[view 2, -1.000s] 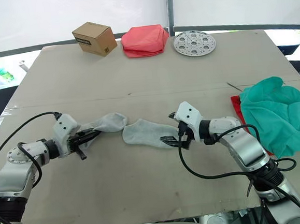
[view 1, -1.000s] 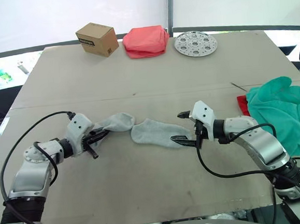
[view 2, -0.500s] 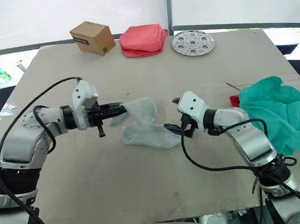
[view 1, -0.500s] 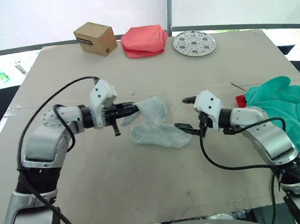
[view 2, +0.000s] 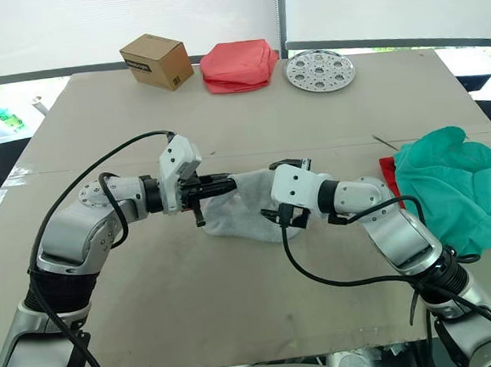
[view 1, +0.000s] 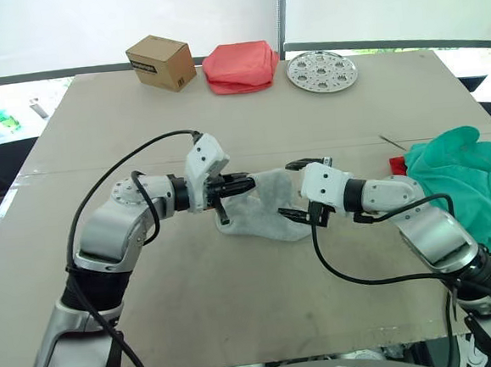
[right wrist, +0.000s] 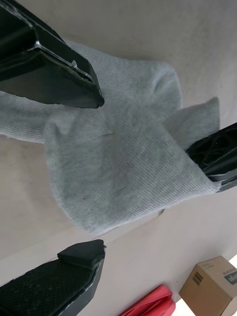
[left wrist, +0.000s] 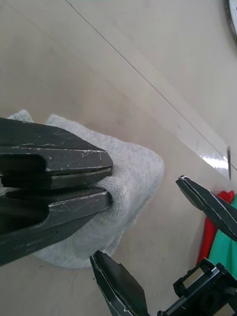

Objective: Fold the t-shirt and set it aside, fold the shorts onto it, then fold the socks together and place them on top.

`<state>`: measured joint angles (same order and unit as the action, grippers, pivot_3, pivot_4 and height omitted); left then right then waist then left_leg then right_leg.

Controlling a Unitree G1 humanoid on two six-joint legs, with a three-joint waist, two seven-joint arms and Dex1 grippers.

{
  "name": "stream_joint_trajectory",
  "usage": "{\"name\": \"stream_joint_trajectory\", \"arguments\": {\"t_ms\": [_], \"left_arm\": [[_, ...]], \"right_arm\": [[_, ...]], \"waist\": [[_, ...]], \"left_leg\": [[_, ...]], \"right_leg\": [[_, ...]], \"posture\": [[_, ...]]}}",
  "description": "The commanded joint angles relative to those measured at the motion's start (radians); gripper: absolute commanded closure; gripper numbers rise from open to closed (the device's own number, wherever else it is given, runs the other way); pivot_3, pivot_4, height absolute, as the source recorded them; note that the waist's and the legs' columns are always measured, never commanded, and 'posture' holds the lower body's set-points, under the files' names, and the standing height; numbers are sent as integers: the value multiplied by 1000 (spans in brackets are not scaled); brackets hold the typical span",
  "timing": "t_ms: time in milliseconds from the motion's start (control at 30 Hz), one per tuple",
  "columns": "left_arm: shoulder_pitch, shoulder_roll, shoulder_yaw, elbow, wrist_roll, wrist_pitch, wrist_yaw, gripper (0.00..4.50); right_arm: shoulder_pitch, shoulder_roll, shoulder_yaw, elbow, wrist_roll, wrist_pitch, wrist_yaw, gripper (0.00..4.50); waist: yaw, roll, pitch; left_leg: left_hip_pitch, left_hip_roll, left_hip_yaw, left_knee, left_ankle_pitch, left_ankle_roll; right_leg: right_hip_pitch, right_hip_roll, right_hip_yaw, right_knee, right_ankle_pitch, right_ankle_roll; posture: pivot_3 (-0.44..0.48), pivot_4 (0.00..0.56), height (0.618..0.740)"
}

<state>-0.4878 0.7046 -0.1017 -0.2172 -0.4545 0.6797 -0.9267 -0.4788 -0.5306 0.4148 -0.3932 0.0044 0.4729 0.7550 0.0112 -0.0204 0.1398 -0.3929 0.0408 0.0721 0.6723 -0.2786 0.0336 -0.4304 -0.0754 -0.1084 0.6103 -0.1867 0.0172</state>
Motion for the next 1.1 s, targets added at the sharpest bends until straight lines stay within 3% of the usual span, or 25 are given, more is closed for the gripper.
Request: {"name": "stream_joint_trajectory", "arguments": {"t_ms": [33, 267, 433, 633, 800, 900, 1000, 1100], "left_arm": [[-34, -14, 9, -11, 3, 18, 21, 4488], [-24, -8, -5, -12, 21, 18, 14, 4488], [44, 20, -4, -44, 45, -47, -16, 4488], [186, 15, -87, -55, 180, -221, 0, 4488], [225, 44, -131, -8, 287, -360, -20, 4488], [211, 33, -75, -8, 232, -324, -30, 3361], [221, 46, 67, -39, 43, -226, -97, 2058], [230, 91, 173, -39, -87, -119, -150, 2058]], "right_arm": [[-6, -7, -35, -78, 36, 10, 34, 0], [5, -15, -20, -79, 19, 13, 40, 0], [73, -38, -96, -131, 64, 70, 32, 0], [153, -108, -141, -157, 69, 81, 43, 0], [174, -87, -144, -166, 86, 126, 16, 0], [186, -34, -151, -173, 136, 216, -13, 0], [177, 118, -215, -187, 297, 443, -62, 0], [151, 193, -247, -179, 391, 576, -72, 0]], "waist": [[1, 0, 0], [1, 0, 0], [1, 0, 0], [3, 0, 0], [3, 0, 0], [3, -1, -1], [1, -1, -1], [-1, -1, -1]], "left_leg": [[0, 0, 0, 0, 0, 0], [0, 0, 0, 0, 0, 0], [0, 0, 0, 0, 0, 0], [1, 0, 0, 1, 0, 0], [1, 0, 0, 1, -2, 4], [1, 1, 0, 1, -3, 5], [1, 1, 0, 1, -3, 5], [1, 5, 0, 1, -1, 1]], "right_leg": [[0, 0, 0, 0, 0, 0], [0, 0, 0, 0, 0, 0], [0, 0, 0, 0, 0, 0], [1, -1, 0, 0, 0, 0], [1, 0, 0, 0, 0, -1], [1, 0, 0, 0, 0, -1], [1, 0, 0, 1, 0, 0], [1, 2, 0, 1, 2, -3]], "posture": [[0, 150, 740], [0, 150, 740], [0, 150, 740], [0, 150, 740], [0, 150, 740], [0, 150, 740], [0, 150, 740], [0, 150, 740]]}}
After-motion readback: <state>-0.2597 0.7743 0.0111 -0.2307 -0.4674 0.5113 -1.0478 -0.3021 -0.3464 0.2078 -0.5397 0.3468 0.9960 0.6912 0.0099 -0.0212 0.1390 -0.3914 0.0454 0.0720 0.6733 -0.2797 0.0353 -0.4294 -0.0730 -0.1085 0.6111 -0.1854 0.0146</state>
